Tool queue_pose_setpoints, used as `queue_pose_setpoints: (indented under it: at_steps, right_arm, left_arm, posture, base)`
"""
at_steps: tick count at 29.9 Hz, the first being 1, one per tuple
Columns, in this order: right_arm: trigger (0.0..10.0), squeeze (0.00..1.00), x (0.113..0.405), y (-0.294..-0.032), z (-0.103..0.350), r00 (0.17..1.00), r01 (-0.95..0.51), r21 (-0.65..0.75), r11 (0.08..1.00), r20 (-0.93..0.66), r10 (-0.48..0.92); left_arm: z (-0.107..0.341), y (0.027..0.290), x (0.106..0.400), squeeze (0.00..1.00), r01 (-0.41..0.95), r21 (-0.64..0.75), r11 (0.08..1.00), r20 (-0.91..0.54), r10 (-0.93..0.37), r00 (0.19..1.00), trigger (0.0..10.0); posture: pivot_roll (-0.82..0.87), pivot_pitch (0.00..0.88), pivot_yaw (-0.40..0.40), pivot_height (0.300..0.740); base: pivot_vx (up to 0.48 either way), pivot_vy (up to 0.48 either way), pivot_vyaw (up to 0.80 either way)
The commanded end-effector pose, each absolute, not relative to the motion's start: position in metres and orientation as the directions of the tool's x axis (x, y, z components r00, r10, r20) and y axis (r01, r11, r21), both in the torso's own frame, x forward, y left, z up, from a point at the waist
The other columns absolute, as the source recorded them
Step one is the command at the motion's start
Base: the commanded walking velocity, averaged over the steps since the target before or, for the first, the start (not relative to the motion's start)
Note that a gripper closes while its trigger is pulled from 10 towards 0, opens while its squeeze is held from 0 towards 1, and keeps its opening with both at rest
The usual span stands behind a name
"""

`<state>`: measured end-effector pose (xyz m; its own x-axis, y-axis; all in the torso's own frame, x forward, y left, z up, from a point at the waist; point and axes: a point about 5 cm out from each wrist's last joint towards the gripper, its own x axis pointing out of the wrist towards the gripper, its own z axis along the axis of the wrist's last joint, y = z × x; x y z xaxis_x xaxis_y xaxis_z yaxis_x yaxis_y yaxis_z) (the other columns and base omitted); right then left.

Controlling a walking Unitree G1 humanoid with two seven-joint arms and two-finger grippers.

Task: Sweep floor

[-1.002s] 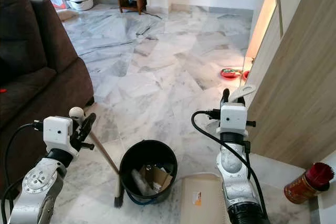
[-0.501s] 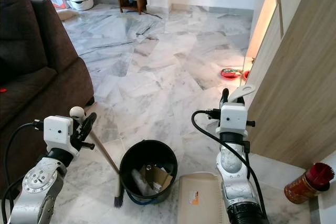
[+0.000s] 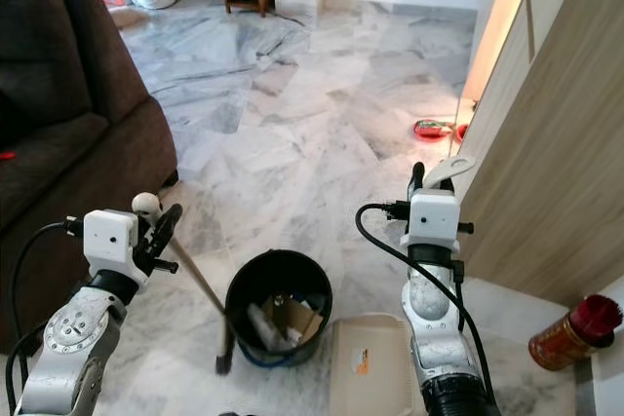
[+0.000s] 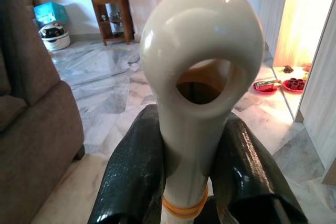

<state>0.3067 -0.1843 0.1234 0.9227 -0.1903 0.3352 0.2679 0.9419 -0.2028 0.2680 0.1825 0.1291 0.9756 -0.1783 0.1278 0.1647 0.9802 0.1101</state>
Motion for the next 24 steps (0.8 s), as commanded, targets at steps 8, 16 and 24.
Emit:
queue_pose_setpoints:
  at_steps: [8, 16, 24]
  right_arm:
    - [10.0, 0.00, 0.3093, -0.1786, 0.1284, 0.919, 0.248, -0.195, 0.949, 0.358, -0.166]
    - [10.0, 0.00, 0.3102, -0.1785, 0.1300, 0.917, 0.249, -0.189, 0.950, 0.361, -0.169]
    - [10.0, 0.00, 0.3107, -0.1785, 0.1292, 0.919, 0.244, -0.188, 0.951, 0.357, -0.165]
  left_arm:
    - [0.1362, 0.1843, 0.2692, 0.00, 0.157, 0.131, 0.979, 0.163, -0.177, 0.971, 10.0]
    - [0.1380, 0.1835, 0.2734, 0.00, 0.155, 0.131, 0.979, 0.170, -0.176, 0.970, 10.0]
    - [0.1375, 0.1820, 0.2734, 0.00, 0.150, 0.125, 0.981, 0.176, -0.170, 0.970, 10.0]
  posture:
    - [-0.01, 0.058, 0.066, 0.740]
    - [-0.01, 0.069, 0.070, 0.740]
    - [0.00, 0.076, 0.061, 0.740]
  base:
    - [-0.265, 0.000, 0.00]
    - [-0.266, 0.000, 0.00]
    - [-0.264, 0.000, 0.00]
